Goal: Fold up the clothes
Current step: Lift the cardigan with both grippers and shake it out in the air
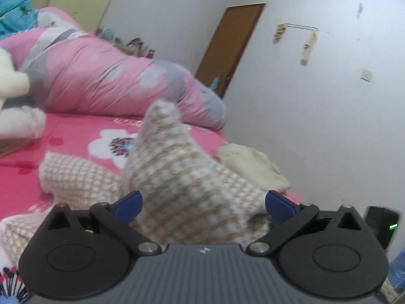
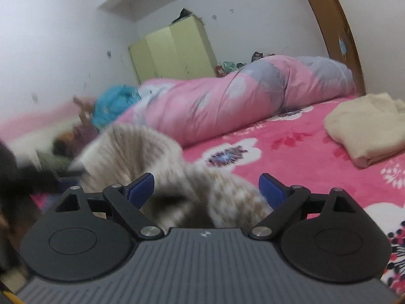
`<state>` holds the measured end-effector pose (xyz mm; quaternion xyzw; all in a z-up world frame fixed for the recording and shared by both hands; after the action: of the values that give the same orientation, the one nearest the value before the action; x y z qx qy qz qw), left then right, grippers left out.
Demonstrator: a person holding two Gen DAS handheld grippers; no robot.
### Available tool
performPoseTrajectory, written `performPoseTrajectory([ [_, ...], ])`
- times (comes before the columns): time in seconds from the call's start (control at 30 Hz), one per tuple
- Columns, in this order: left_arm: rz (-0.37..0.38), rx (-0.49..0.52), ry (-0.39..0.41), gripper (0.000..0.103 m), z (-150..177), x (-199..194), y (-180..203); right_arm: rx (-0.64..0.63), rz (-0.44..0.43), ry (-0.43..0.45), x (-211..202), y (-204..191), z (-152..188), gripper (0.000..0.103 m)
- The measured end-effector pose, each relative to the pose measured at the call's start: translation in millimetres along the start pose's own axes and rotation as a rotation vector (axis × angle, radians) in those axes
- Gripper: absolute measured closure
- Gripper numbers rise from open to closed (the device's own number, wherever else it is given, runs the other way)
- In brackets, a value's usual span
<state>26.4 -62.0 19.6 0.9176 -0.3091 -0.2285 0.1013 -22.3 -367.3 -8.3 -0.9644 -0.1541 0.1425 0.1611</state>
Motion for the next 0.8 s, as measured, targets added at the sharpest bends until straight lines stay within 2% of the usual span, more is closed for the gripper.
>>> performPoseTrajectory([
  [0.03, -0.017, 0.021, -0.015, 0.0, 0.7, 3.8, 4.4, -0.022, 0.01, -0.009, 7.7, -1.8, 8.7, 0.013],
  [0.13, -0.153, 0.089, -0.093, 0.0, 9.5, 25.7, 13.1, -0.047, 0.062, -0.011, 28.8, -5.7, 18.3, 0.014],
  [0.2, -0.248, 0.073, -0.088, 0.004, 14.0, 33.2, 5.3, -0.062, 0.102, -0.007, 42.8, -9.7, 22.9, 0.019],
  [0.27, -0.342, 0.057, -0.082, 0.018, 18.4, 40.2, -2.6, -0.061, 0.125, 0.011, 44.3, -8.5, 24.8, 0.026],
  [0.3, -0.389, 0.048, -0.079, 0.033, 20.6, 43.6, -6.5, -0.058, 0.133, 0.023, 42.0, -6.7, 25.0, 0.03],
  [0.33, -0.4, 0.022, -0.083, 0.049, 22.3, 44.6, -12.1, -0.054, 0.14, 0.036, 39.7, -4.8, 25.2, 0.032],
  [0.37, -0.405, 0.002, -0.075, 0.056, 21.8, 42.3, -16.2, -0.051, 0.147, 0.048, 37.3, -2.9, 25.5, 0.038],
  [0.43, -0.416, -0.036, -0.058, 0.08, 20.7, 37.2, -24.3, -0.044, 0.162, 0.07, 32.4, 0.5, 25.2, 0.048],
  [0.5, -0.434, -0.048, -0.023, 0.087, 14.7, 28.1, -30.0, -0.027, 0.161, 0.079, 28.6, 2.6, 21.3, 0.055],
  [0.6, -0.481, 0.002, 0.058, 0.091, -3.3, 8.4, -35.4, -0.019, 0.144, 0.065, 32.9, -0.1, 19.7, 0.057],
  [0.7, -0.545, -0.025, 0.108, 0.091, -15.2, -11.5, -58.3, -0.048, 0.133, 0.017, 42.6, -8.3, 24.9, 0.057],
  [0.77, -0.578, -0.103, 0.14, 0.091, -16.5, -22.5, -82.8, -0.067, 0.125, -0.015, 49.0, -13.7, 28.3, 0.054],
  [0.8, -0.588, -0.145, 0.157, 0.091, -13.7, -27.6, -95.2, -0.076, 0.121, -0.031, 52.2, -16.4, 30.1, 0.048],
])
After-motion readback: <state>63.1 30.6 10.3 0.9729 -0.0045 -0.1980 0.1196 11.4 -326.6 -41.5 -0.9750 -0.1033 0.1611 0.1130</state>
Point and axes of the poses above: each gripper's, at about its wrist camera, not at the fingertips, and x roughly the way its jaws point, y to its right, z to its underside, the point moved 4 cm from there along x, roughly the way its jaws point, and after that the axes turned 3 degrees about x, right-handed, at the moved point
